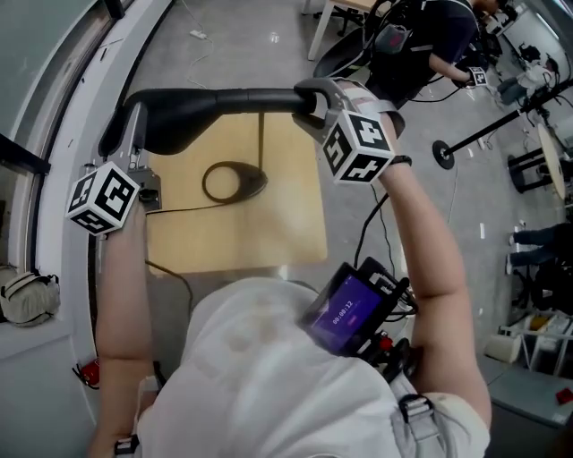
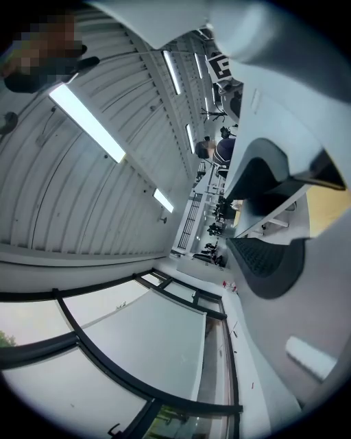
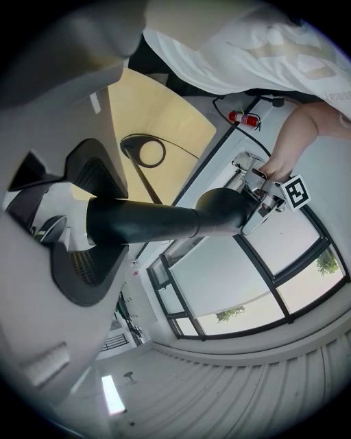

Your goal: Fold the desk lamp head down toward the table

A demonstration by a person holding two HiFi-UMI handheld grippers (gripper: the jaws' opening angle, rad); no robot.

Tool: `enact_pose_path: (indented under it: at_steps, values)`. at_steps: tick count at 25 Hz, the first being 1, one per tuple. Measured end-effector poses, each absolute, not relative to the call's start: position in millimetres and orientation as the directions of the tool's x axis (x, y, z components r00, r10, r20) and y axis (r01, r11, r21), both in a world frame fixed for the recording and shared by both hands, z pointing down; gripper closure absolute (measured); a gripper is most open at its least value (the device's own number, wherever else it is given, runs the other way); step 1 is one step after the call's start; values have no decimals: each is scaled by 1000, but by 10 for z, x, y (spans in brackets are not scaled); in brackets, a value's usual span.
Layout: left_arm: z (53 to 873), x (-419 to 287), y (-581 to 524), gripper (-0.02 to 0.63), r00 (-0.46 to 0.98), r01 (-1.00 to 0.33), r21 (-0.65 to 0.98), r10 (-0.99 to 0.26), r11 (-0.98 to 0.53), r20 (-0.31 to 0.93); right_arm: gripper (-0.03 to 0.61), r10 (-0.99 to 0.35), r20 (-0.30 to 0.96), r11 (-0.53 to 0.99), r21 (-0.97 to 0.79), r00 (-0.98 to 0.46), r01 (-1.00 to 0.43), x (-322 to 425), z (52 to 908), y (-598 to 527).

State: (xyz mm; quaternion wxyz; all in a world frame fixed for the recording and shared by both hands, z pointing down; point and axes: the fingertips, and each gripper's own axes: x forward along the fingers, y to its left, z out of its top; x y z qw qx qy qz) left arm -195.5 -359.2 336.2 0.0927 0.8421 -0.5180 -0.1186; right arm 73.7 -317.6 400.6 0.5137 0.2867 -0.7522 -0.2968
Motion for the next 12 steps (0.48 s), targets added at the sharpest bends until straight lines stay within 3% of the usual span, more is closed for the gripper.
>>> enact_pose_path:
  at_steps: [12]
  values:
    - [3577, -1915, -3604, 437, 458, -818, 342, -883, -463, -101, 357, -746, 611, 646, 761, -264, -63, 796, 3916, -3140]
